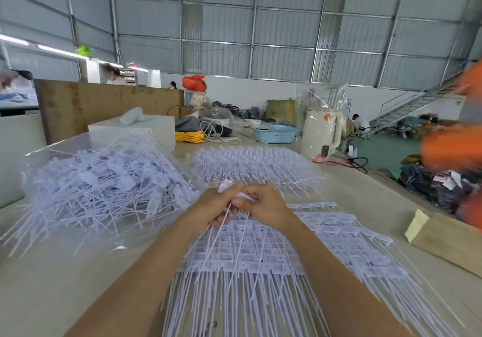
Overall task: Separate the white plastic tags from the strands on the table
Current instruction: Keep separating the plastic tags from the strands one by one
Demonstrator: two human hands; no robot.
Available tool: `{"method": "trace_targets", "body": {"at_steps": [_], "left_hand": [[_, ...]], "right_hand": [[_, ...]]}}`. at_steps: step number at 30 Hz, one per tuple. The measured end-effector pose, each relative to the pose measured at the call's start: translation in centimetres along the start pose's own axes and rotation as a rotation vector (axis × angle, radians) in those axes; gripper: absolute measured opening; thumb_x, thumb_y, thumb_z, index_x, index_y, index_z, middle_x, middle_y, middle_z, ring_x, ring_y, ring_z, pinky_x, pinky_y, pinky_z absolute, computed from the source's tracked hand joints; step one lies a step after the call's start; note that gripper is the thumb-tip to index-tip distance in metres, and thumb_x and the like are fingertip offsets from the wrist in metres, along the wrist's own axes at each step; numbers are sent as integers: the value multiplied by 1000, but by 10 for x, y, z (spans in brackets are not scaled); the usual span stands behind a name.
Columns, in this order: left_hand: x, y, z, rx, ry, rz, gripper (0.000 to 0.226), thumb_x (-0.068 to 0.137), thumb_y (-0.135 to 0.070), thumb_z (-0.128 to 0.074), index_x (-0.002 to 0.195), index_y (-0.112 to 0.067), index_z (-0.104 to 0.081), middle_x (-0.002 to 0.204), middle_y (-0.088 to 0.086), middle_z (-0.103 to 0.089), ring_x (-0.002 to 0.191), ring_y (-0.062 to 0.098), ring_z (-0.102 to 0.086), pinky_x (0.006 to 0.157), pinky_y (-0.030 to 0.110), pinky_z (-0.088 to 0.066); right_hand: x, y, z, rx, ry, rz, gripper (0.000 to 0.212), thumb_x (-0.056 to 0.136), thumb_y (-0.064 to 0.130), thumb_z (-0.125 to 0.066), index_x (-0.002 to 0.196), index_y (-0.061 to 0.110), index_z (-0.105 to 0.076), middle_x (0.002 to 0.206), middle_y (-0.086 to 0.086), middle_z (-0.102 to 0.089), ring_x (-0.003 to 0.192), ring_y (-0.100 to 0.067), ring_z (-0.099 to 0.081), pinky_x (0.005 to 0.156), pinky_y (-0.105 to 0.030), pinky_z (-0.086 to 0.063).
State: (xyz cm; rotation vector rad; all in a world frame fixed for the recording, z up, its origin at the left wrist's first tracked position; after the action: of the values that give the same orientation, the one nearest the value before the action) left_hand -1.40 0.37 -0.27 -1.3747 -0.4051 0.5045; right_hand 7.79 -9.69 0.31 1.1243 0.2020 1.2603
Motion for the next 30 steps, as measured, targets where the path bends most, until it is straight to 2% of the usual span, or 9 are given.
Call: {"method": "trace_targets", "body": {"at_steps": [2,7,11,14,18,21,24,27,30], "left_hand": [[0,2,0,98,-65,-64,43,92,-49,-52,80,-9,-64,60,2,-56,39,11,-44,37,15,-27],[-1,-1,0,146,-204,-132,52,91,-52,-51,55,-15,-61,47,-4,-57,39,10,-46,37,17,-33],[-1,-4,-2,189,-221,-147,55,93,-48,-51,47,-19,-58,40,-4,-54,32,7,-44,36,16,-31],[-1,-6,0,213,-213,-133,53,95,-43,-50,50,-16,-56,36,-6,-49,28,5,-41,34,14,-29],[-4,-3,-1,119,-111,-9,40,95,-31,-51,60,-11,-48,33,-7,-38,26,6,-29,32,12,-21],[-7,-9,7,-262,90,161,44,92,-30,-51,51,-18,-42,35,-8,-28,26,5,-21,28,10,-12],[-5,-18,17,-611,200,113,51,95,-42,-44,50,-17,-47,38,-8,-32,27,3,-25,24,14,-17],[-2,-12,8,-401,12,-9,50,95,-50,-42,66,-11,-55,48,-1,-51,31,7,-40,30,15,-31],[-1,-2,-5,-270,-145,-28,49,95,-49,-44,80,-7,-63,51,0,-64,37,9,-56,39,16,-45]], "right_hand": [[1,-2,0,-34,-14,-13,10,86,5,-65,77,5,-69,52,18,-62,49,5,-55,48,-10,-43],[3,0,1,-79,-20,-28,23,85,10,-65,66,23,-69,61,6,-65,51,-3,-54,49,-20,-46],[3,2,0,-27,-51,-54,12,83,2,-65,73,4,-70,57,3,-60,48,1,-52,49,-14,-42],[2,3,0,-55,-68,-47,9,82,3,-66,76,0,-71,56,1,-58,49,-1,-51,52,-19,-42],[1,3,-1,-435,-57,37,9,84,15,-67,80,9,-72,70,-4,-65,65,-17,-53,63,-31,-45],[-1,0,10,-285,-148,13,16,85,9,-65,68,9,-66,62,-1,-59,58,-12,-51,58,-28,-43],[-4,-1,32,55,-277,-28,28,85,4,-64,61,17,-60,54,6,-54,47,1,-46,54,-16,-40],[-3,7,35,55,-254,-21,24,86,10,-65,64,16,-59,60,0,-54,48,-4,-48,57,-24,-43],[0,14,32,45,-237,7,26,87,14,-65,63,20,-57,65,2,-52,48,-2,-49,54,-19,-45]]}}
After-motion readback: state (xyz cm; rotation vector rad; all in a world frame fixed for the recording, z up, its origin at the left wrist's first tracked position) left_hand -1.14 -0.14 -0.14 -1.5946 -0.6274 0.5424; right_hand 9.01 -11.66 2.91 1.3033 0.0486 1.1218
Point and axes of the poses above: each hand's wrist, its own x-axis towards the middle knuckle, its own z-axis out of the back of the hand, y = z × x, the point moved 2 cm from there along x, towards the middle knuckle
